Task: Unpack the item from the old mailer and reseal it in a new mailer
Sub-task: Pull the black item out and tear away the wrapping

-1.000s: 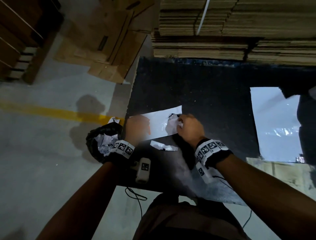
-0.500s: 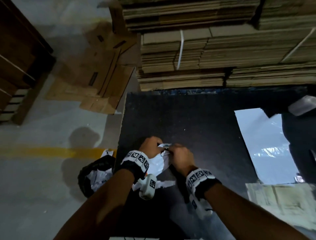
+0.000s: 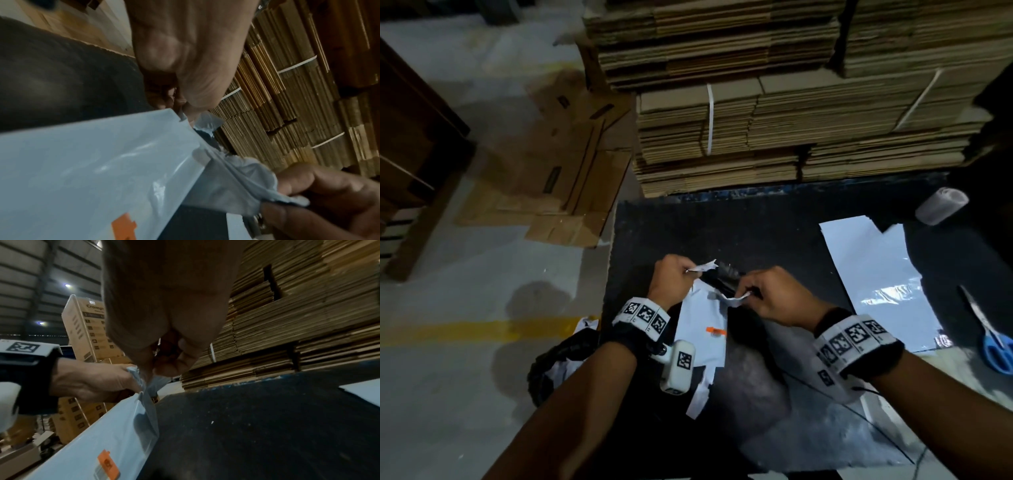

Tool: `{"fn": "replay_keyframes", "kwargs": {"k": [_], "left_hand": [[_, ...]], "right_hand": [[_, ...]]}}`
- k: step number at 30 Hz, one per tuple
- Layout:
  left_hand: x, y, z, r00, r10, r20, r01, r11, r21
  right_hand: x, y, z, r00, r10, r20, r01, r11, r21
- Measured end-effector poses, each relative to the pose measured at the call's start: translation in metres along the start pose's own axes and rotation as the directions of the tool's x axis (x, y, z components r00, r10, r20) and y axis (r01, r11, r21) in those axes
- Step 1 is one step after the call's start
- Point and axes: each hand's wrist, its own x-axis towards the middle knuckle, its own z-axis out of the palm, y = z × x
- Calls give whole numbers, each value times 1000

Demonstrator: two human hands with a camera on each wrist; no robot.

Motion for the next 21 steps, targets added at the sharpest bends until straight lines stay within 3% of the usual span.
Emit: {"fn": "replay_keyframes", "kwargs": {"k": [2, 5, 7, 11, 17, 21], "left_hand": [[1, 9, 2, 998, -65, 20, 67, 989, -135], [2, 22, 4, 973, -205, 107, 231, 877, -420], [0, 30, 1, 968, -219, 124, 252, 842, -476], [-3, 34, 7, 989, -142, 46, 148, 893, -426], [6, 40, 4, 954, -259, -149, 223, 949, -222], [6, 48, -6, 943, -276, -189, 236, 949, -209]], "right_hand": [[-1, 0, -6, 997, 77, -12, -77, 997, -20], [9, -6, -6, 986, 166, 27, -160, 974, -157], [18, -13, -5, 983, 182, -24, -182, 952, -247], [25, -24, -13, 968, 214, -129, -236, 954, -187], [28, -44, -14, 998, 60, 20, -50, 947, -317], [20, -47, -18, 995, -67, 70, 84, 954, -287]]}}
